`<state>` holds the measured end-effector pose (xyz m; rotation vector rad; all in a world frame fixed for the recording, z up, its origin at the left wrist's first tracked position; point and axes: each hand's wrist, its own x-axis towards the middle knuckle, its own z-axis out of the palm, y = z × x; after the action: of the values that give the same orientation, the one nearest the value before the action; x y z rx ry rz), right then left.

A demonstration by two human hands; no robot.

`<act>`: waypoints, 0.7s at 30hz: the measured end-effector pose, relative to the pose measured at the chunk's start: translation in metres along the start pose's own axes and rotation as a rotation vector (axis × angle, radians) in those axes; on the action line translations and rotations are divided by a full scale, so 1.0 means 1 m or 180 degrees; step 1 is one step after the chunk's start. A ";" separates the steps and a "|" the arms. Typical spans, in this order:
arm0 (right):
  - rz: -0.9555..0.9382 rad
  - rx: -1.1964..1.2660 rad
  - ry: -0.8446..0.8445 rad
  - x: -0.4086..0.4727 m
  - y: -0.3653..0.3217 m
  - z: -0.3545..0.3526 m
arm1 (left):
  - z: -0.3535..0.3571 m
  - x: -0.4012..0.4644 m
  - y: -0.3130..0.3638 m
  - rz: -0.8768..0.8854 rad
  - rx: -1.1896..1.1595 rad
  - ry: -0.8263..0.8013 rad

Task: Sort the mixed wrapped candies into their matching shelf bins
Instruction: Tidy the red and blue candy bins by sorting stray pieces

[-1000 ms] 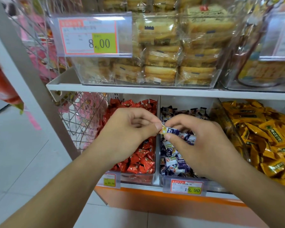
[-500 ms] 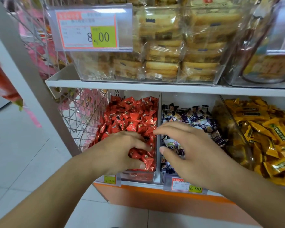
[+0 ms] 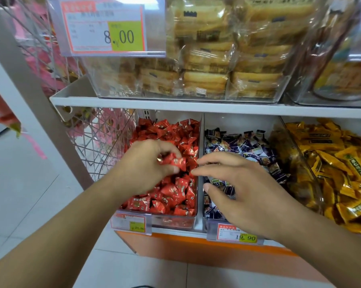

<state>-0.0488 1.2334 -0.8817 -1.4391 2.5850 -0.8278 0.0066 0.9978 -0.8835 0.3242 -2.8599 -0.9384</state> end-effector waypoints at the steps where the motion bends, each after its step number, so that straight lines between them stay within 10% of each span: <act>1: 0.0007 0.0011 -0.0003 0.000 0.000 0.000 | -0.006 0.005 0.002 -0.0025 -0.0046 0.0205; 6: 0.0044 0.0021 -0.0057 0.000 -0.001 0.000 | -0.020 0.036 0.006 0.0168 0.0655 0.0793; 21: 0.0195 0.0118 -0.0087 0.001 -0.001 -0.002 | 0.016 -0.004 -0.005 0.0743 0.1078 -0.0997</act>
<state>-0.0491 1.2332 -0.8799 -1.3449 2.5656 -0.8378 0.0089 1.0043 -0.8996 -0.1445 -3.2465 -0.4984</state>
